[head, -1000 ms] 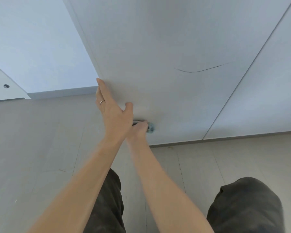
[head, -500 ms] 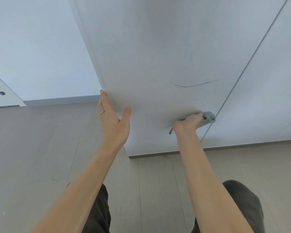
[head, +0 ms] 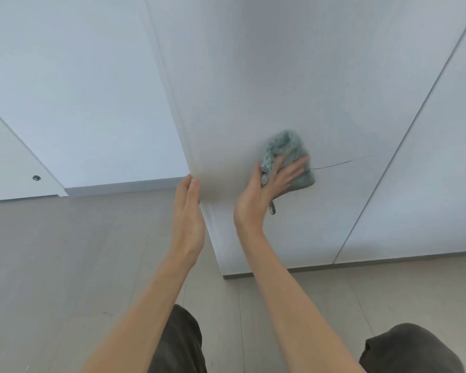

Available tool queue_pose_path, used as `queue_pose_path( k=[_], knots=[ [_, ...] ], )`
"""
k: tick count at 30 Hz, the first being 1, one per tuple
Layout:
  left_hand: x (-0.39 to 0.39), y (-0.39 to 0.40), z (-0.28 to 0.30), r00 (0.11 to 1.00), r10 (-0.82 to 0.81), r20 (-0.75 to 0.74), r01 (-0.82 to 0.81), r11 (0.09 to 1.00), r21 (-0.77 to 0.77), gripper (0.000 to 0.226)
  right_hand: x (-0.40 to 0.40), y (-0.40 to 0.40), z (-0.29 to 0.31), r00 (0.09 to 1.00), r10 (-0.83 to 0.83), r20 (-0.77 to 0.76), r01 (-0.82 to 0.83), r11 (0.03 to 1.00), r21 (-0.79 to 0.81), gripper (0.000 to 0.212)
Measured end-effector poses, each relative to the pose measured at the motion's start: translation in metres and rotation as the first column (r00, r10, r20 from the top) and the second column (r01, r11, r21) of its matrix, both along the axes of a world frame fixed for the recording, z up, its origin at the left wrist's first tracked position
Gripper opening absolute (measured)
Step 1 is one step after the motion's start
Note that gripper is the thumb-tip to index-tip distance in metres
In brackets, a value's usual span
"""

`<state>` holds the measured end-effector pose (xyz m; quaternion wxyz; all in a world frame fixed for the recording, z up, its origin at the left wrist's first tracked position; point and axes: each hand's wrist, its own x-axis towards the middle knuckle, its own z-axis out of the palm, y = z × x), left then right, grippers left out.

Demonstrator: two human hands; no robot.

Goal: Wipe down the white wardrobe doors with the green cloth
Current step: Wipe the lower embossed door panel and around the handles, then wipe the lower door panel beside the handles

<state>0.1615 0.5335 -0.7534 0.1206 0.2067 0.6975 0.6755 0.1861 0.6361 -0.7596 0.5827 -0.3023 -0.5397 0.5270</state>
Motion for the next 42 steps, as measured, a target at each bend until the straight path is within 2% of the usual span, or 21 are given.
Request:
queue_pose_path(
  k=[2,4,7,9,12,14,16,18,20,22,25,27,29,32,34,36,37,38,42],
  knots=[
    [-0.003,-0.002,0.006,0.999,0.028,0.03,-0.029,0.999,0.02,0.065,-0.007,0.009,0.025,0.982,-0.071,0.175,0.007,0.938,0.347,0.065],
    [-0.004,-0.004,0.013,0.996,0.05,0.07,-0.054,0.997,0.051,0.06,-0.014,0.01,0.044,0.928,-0.151,0.341,-0.093,0.791,0.604,0.068],
    [-0.006,-0.008,0.028,0.996,0.078,0.041,-0.081,0.994,0.079,0.052,-0.019,0.016,0.041,0.83,-0.357,0.428,-0.198,0.529,0.825,0.065],
    [-0.009,-0.008,0.037,0.996,0.086,0.038,-0.089,0.99,0.109,0.046,-0.014,0.021,0.005,0.775,-0.423,0.469,-0.307,0.396,0.865,0.06],
    [-0.008,-0.008,0.047,0.995,0.077,0.06,-0.084,0.99,0.115,0.043,0.008,0.031,-0.084,0.66,-0.504,0.557,-0.508,0.246,0.825,0.064],
    [-0.008,-0.009,0.049,0.999,0.045,0.018,-0.046,0.996,0.081,0.041,0.025,0.041,-0.121,0.588,-0.568,0.576,-0.591,0.185,0.785,0.069],
    [-0.01,-0.014,0.055,1.0,0.024,-0.007,-0.024,0.996,0.081,0.041,0.027,0.047,-0.115,0.589,-0.574,0.569,-0.603,0.157,0.782,0.072],
    [-0.013,-0.018,0.063,1.0,0.002,-0.017,0.0,0.996,0.091,0.043,0.018,0.043,-0.076,0.639,-0.553,0.534,-0.535,0.179,0.826,0.069],
    [-0.016,-0.017,0.073,1.0,0.003,-0.03,0.0,0.993,0.118,0.046,0.001,0.034,-0.015,0.719,-0.519,0.462,-0.394,0.243,0.887,0.061],
    [-0.017,-0.015,0.089,0.997,0.018,-0.08,-0.004,0.987,0.161,0.04,-0.013,0.025,0.053,0.776,-0.515,0.365,-0.259,0.267,0.928,0.055],
    [-0.022,-0.006,0.119,0.983,0.06,-0.174,-0.031,0.986,0.167,0.042,-0.024,0.02,0.139,0.794,-0.53,0.297,-0.158,0.291,0.943,0.057],
    [-0.027,-0.001,0.137,0.961,0.093,-0.259,-0.048,0.983,0.177,0.046,-0.023,0.024,0.165,0.779,-0.563,0.276,-0.127,0.289,0.949,0.058],
    [-0.032,0.007,0.149,0.928,0.119,-0.353,-0.053,0.98,0.191,0.049,-0.019,0.03,0.168,0.776,-0.571,0.267,-0.115,0.289,0.95,0.059],
    [-0.034,0.016,0.153,0.836,0.184,-0.517,-0.086,0.974,0.207,0.064,-0.008,0.048,0.133,0.778,-0.569,0.267,-0.078,0.333,0.94,0.059],
    [-0.032,0.023,0.15,0.679,0.273,-0.682,-0.124,0.957,0.261,0.07,0.008,0.065,0.099,0.763,-0.565,0.313,-0.092,0.386,0.918,0.061],
    [-0.028,0.035,0.152,0.459,0.319,-0.829,-0.114,0.947,0.302,0.062,0.029,0.082,0.076,0.743,-0.566,0.358,-0.1,0.435,0.895,0.065],
    [-0.025,0.042,0.155,0.381,0.302,-0.874,-0.092,0.953,0.289,0.056,0.038,0.09,0.073,0.734,-0.568,0.374,-0.099,0.455,0.885,0.067],
    [-0.018,0.054,0.16,0.342,0.25,-0.906,-0.054,0.968,0.247,0.052,0.049,0.099,0.078,0.727,-0.572,0.381,-0.08,0.481,0.873,0.067],
    [0.008,0.095,0.188,0.354,-0.079,-0.932,0.094,0.994,-0.049,0.06,0.075,0.128,0.139,0.775,-0.508,0.375,0.071,0.661,0.747,0.063]
  ],
)
